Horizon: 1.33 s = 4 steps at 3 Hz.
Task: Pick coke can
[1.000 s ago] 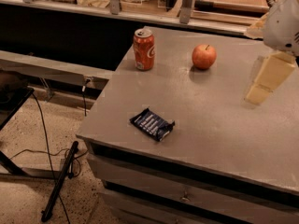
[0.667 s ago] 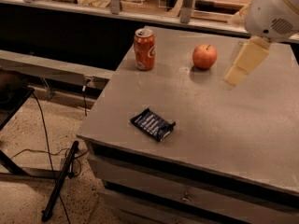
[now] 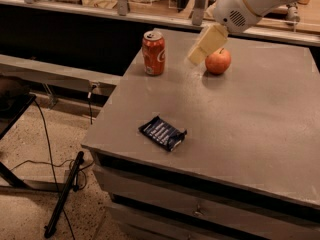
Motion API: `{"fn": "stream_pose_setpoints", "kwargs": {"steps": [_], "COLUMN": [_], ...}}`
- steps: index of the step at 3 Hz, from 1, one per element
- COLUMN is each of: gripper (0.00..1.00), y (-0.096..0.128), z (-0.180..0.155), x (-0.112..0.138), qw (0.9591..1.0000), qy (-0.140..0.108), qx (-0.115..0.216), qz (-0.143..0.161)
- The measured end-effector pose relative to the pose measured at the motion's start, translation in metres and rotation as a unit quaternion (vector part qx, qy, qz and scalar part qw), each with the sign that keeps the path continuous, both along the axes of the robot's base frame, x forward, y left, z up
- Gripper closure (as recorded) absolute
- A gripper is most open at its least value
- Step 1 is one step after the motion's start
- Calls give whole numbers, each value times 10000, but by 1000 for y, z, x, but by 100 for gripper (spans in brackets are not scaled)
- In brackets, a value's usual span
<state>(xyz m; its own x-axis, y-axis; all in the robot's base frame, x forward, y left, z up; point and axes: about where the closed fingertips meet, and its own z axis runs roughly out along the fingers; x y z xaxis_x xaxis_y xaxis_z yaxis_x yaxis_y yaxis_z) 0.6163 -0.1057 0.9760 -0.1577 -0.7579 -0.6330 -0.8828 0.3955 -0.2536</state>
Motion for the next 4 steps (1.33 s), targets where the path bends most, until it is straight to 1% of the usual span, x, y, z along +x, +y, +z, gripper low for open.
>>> {"fn": "stream_pose_setpoints", "kwargs": {"steps": [1,2,3,4], "gripper": [0,0,0,0], "y": [0,13,39,63], "z": [0,-2,-3,-2], "x": [0,6,23,40], "qw": [10000,9991,9936,9867], "qy": [0,-34,-203,-436], "qx": [0,384,1055,1514], "qz": [1,171,348,397]}}
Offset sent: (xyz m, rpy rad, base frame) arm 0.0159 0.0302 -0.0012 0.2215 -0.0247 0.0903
